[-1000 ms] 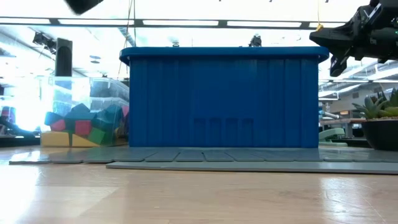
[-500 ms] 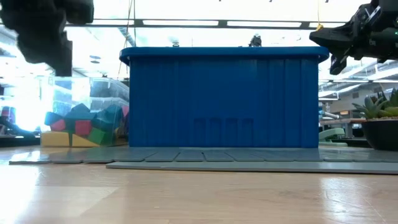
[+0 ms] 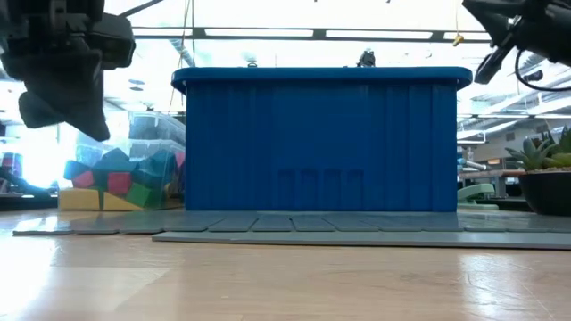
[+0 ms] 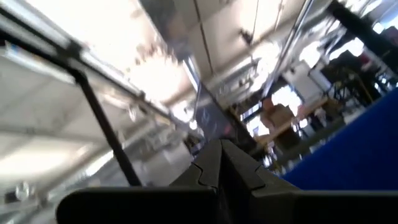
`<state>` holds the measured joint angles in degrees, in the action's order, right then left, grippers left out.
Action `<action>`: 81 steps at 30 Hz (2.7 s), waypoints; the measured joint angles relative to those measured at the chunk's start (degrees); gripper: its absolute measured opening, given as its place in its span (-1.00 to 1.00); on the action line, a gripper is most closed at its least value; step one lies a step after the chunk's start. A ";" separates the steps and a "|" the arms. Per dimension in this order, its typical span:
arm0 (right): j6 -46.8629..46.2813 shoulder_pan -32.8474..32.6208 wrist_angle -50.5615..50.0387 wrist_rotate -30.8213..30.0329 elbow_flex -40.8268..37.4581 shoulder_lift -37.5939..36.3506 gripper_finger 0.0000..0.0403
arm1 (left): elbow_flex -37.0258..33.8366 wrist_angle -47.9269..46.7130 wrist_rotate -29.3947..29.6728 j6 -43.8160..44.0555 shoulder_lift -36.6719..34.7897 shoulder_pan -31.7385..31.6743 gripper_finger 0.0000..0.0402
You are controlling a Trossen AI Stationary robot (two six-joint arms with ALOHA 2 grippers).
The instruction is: Sort Items/Unsort Items
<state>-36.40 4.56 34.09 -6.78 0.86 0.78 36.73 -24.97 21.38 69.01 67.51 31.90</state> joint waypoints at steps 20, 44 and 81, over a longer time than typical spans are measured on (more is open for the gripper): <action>4.76 -8.04 -49.53 11.80 36.81 27.30 -1.00 | -1.81 1.29 1.19 12.26 -0.26 -0.83 -0.16; -50.70 -42.73 -86.99 2.05 45.96 61.16 -0.77 | -2.36 2.82 2.98 14.32 -0.04 -0.70 -0.17; -90.17 -60.32 -74.72 -10.33 23.05 63.95 0.09 | -18.03 19.96 0.22 25.49 2.21 -0.17 -0.17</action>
<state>-126.57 -55.77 -40.63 -17.11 23.91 64.72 18.70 -5.01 21.60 94.50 69.71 31.73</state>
